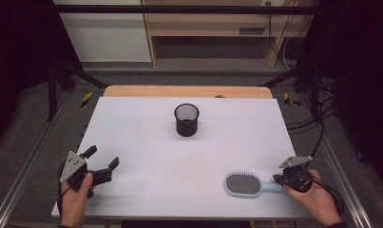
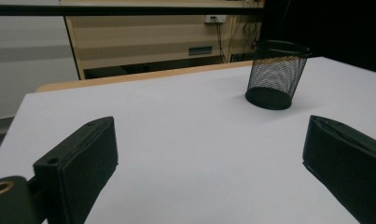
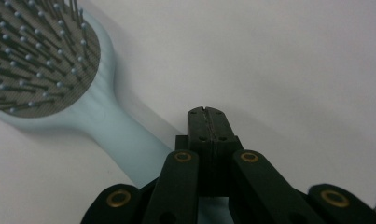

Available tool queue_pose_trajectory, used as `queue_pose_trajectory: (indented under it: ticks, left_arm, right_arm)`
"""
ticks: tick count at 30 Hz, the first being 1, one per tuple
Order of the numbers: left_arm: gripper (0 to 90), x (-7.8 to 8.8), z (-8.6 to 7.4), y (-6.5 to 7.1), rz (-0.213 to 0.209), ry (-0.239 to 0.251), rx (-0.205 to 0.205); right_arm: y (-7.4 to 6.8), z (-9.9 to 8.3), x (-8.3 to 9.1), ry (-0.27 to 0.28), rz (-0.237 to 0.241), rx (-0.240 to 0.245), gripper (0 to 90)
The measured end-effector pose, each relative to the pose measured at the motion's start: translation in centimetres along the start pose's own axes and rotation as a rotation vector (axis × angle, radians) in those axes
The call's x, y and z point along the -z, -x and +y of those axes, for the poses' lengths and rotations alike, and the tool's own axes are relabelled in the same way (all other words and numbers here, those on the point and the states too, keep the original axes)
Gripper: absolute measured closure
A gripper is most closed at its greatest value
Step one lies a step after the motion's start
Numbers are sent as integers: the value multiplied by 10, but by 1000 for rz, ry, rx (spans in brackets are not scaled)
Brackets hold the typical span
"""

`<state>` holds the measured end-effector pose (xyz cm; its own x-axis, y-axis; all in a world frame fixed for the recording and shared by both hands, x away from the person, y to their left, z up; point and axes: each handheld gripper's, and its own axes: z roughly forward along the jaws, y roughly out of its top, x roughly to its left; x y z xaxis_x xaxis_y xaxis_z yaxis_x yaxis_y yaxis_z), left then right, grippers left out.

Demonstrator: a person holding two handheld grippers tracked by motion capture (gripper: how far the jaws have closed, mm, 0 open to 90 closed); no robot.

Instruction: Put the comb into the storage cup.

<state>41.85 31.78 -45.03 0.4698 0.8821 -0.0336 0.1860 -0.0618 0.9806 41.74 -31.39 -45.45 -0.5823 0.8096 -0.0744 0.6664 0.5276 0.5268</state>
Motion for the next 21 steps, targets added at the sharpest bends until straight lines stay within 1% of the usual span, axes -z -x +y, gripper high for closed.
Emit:
queue_pose_trajectory:
  ticks: [5,6,9,12,15,18,21]
  left_arm:
    - [32,0,-1,-1,-1,-10,7]
    - [32,2,-2,-2,8,-8,10]
    - [32,3,-3,-3,17,-9,10]
    - [32,5,-4,-5,30,-14,-3]
    - [33,5,-5,-6,39,-15,-9]
    - [33,6,-4,-6,45,-16,-19]
    - [33,5,-1,-1,53,-15,-58]
  right_arm:
    - [-3,-9,5,2,33,-2,900]
    - [-4,-11,6,2,36,-1,900]
    - [-8,-14,8,5,49,6,900]
    - [-12,-16,11,18,67,1,900]
    - [-18,-17,13,16,68,15,900]
    - [-20,-18,14,17,73,20,900]
    - [-20,-20,15,16,79,24,900]
